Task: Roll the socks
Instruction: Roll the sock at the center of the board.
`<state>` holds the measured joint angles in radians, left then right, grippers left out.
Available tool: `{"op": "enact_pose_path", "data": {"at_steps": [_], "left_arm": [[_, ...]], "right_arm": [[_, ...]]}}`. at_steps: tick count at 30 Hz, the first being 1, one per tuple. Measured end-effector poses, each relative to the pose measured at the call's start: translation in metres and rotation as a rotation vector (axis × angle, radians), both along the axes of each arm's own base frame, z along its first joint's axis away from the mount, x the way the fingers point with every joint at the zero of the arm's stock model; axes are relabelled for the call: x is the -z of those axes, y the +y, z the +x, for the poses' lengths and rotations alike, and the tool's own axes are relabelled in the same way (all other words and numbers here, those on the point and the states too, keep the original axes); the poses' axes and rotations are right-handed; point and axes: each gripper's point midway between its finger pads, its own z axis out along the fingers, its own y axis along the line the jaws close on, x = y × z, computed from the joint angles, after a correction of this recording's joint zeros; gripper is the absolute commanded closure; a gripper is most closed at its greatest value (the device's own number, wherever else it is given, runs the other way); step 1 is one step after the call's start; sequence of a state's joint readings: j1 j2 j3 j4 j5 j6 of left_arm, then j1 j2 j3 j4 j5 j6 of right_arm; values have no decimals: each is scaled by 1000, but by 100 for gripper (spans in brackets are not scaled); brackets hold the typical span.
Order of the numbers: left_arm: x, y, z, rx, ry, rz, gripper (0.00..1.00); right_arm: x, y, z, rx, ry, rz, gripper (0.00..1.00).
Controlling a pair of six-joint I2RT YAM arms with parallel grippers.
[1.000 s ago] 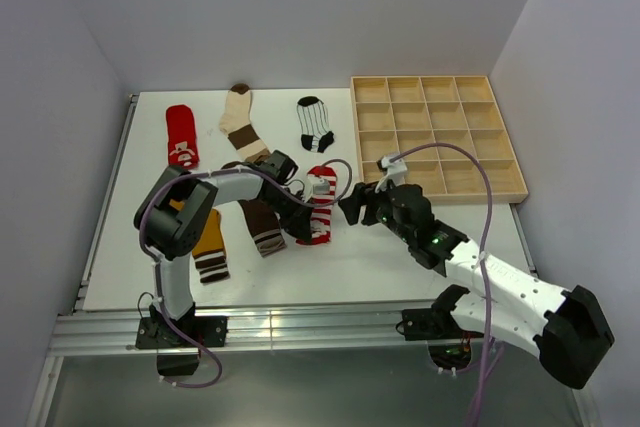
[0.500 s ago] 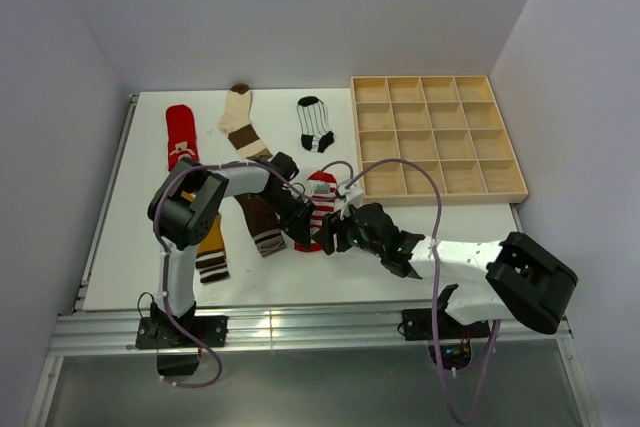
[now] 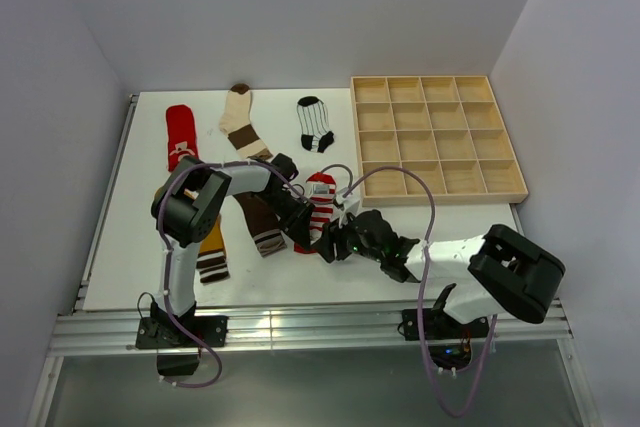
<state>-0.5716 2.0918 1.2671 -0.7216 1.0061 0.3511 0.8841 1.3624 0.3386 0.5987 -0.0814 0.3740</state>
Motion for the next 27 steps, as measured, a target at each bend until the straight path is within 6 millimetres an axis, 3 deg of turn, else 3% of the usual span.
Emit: {"op": "enact_pose_path", "data": {"at_steps": [18,21,27], "left_arm": [[0,0,0,-11,13,10,80],[0,0,0,-13,16,12,79],[0,0,1,-20,18,18,72]], "right_arm": [[27,0,-3,-8,39,-43,57],[29,0,-2,-1,43,-47,62],[31,2,0,21,64,-39,85]]}}
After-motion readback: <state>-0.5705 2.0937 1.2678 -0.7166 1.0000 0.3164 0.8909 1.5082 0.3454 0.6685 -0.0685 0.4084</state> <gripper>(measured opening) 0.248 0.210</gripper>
